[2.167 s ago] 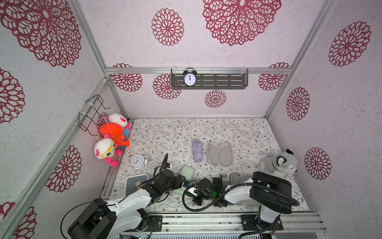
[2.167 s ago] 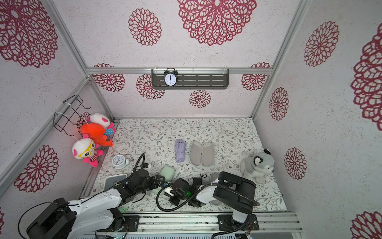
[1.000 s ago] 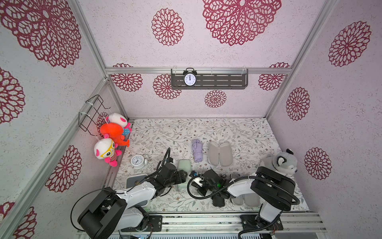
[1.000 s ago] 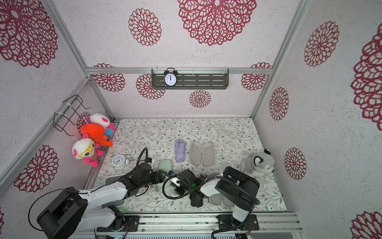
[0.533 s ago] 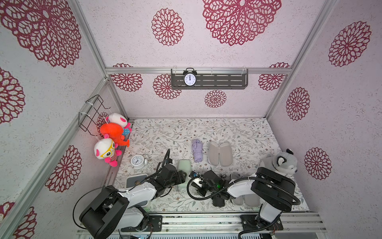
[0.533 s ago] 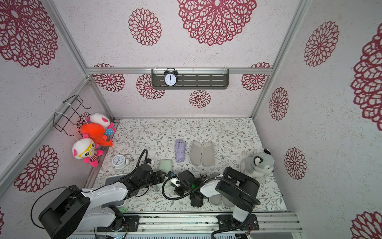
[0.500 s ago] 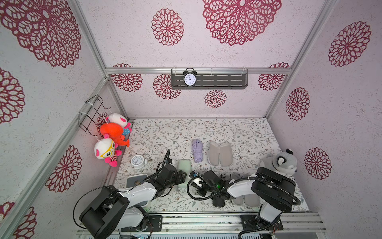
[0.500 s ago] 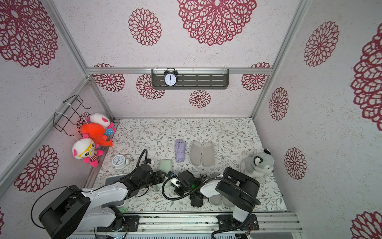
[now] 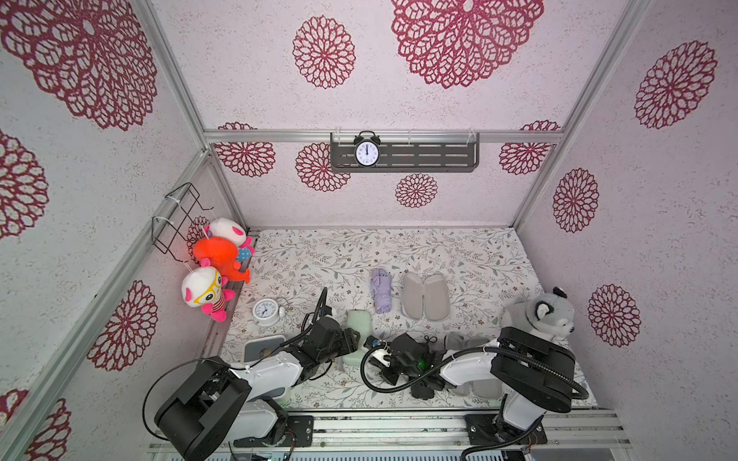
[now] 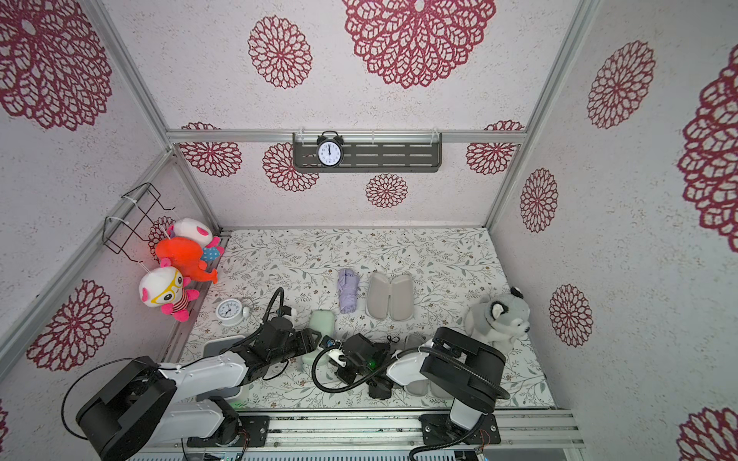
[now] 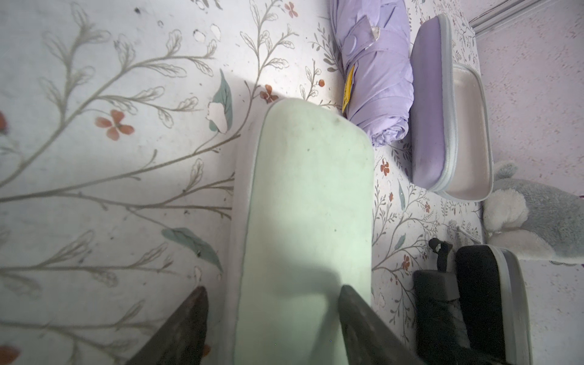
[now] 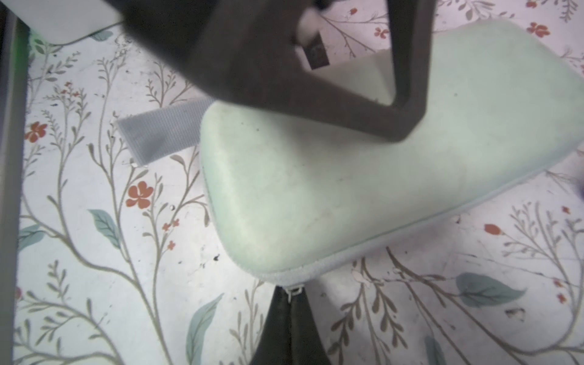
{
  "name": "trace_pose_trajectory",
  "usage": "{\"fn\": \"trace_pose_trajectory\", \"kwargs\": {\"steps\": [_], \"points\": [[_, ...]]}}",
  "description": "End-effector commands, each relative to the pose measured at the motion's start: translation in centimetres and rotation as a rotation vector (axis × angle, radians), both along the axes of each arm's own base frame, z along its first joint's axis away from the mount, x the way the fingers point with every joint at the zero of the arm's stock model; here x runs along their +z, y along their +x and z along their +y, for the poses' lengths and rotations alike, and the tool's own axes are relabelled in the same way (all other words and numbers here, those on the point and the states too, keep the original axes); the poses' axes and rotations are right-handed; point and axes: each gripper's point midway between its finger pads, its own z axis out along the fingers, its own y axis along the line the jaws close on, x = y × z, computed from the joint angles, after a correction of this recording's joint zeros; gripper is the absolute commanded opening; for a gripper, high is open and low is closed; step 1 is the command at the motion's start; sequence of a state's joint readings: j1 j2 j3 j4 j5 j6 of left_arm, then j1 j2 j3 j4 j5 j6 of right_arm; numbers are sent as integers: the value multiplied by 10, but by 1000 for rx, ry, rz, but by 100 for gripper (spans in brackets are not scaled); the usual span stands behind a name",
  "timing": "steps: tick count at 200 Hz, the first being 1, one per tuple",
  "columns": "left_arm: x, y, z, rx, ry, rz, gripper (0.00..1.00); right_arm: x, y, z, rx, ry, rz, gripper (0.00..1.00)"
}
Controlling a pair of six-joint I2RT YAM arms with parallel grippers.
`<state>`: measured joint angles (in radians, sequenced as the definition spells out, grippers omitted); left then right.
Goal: Put umbrellas into zippered umbrella sleeves
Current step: Zip the zipper on the umbrella sleeve.
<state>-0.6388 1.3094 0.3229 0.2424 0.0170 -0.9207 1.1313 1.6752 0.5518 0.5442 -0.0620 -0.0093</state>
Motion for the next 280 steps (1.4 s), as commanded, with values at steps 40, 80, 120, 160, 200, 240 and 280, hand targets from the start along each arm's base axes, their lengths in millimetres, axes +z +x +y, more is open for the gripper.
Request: {"fn": "trace_pose_trajectory", "kwargs": {"steps": [40, 80, 120, 160, 200, 240, 280], "points": [[-17, -3, 2, 12, 7, 35, 61, -20, -25, -9, 7, -108, 64, 0], [-22, -2, 7, 44, 18, 41, 58, -18, -23, -12, -14, -88, 85, 0], [-19, -3, 9, 61, 18, 40, 56, -15, -40, 3, 21, -90, 88, 0], [-25, -4, 12, 76, 31, 52, 52, -13, -46, 7, 27, -86, 98, 0], [-29, -3, 11, 94, 12, 51, 53, -4, -51, 25, 14, -39, 107, 0], [-25, -2, 14, 121, 3, 28, 53, 2, -57, 61, 7, 37, 150, 0], [-22, -5, 14, 126, 9, 13, 53, -6, -46, 69, -45, 11, 136, 0]]}}
